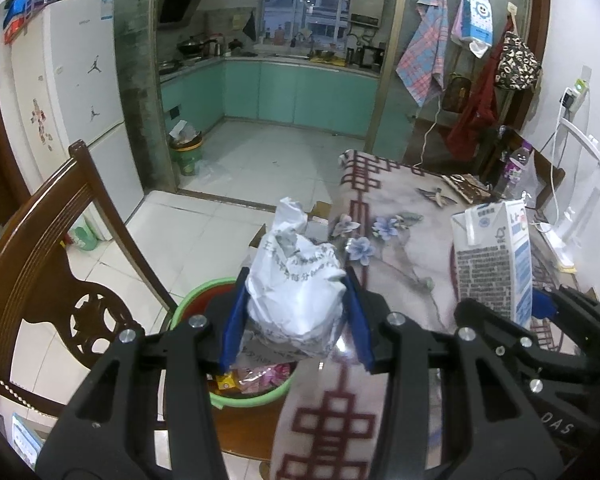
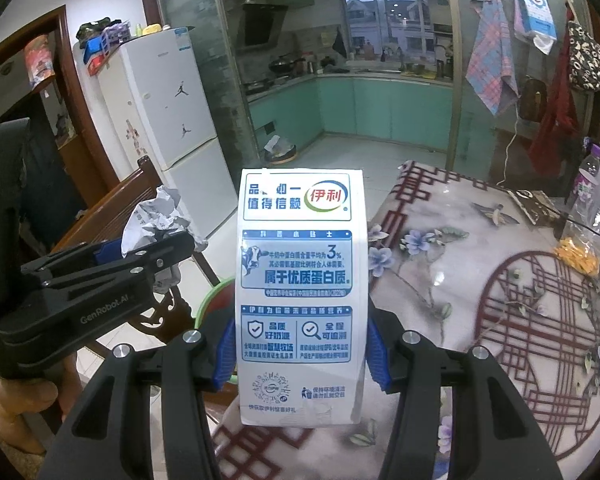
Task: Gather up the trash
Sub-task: 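Lift both items and carry them over the red bin, then open both tools to drop the carton and foil into the bin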
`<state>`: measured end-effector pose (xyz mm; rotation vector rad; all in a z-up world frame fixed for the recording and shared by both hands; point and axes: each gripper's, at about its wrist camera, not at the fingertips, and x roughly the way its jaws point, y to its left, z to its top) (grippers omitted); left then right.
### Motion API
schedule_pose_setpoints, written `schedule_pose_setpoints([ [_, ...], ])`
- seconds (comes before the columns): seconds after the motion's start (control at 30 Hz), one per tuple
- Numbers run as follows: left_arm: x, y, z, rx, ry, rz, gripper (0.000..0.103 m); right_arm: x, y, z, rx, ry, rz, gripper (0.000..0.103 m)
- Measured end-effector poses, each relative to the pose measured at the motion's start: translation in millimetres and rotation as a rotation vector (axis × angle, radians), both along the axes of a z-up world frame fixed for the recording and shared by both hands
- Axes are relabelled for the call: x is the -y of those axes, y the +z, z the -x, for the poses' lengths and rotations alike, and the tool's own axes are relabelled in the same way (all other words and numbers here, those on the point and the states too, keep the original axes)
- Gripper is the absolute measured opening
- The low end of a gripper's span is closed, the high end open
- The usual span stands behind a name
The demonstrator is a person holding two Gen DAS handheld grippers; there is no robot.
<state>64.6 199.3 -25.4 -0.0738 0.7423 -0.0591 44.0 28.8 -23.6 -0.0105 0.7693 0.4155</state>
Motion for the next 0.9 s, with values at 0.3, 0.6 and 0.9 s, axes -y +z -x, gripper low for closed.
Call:
schedule_pose_setpoints([
  [0.3,-41.9,-14.5,-8.8,-0.038,0.072,-0.007,0.043,-37.4,-14.9,-19.2,-0.029,0.051,0.015,0.05],
  [0.6,-77.5,-34.6,-28.6,-0.086,0.132,0.002,0.043,-75.9,-39.7,-49.3,-0.09,0.106,0.027,0.05],
  [0.9,-94.7,-54.3,-67.5,-0.127,0.158,0.003,0.043,-103.0,-67.7,-88.4,-0.154,0.147,0.054,0.05],
])
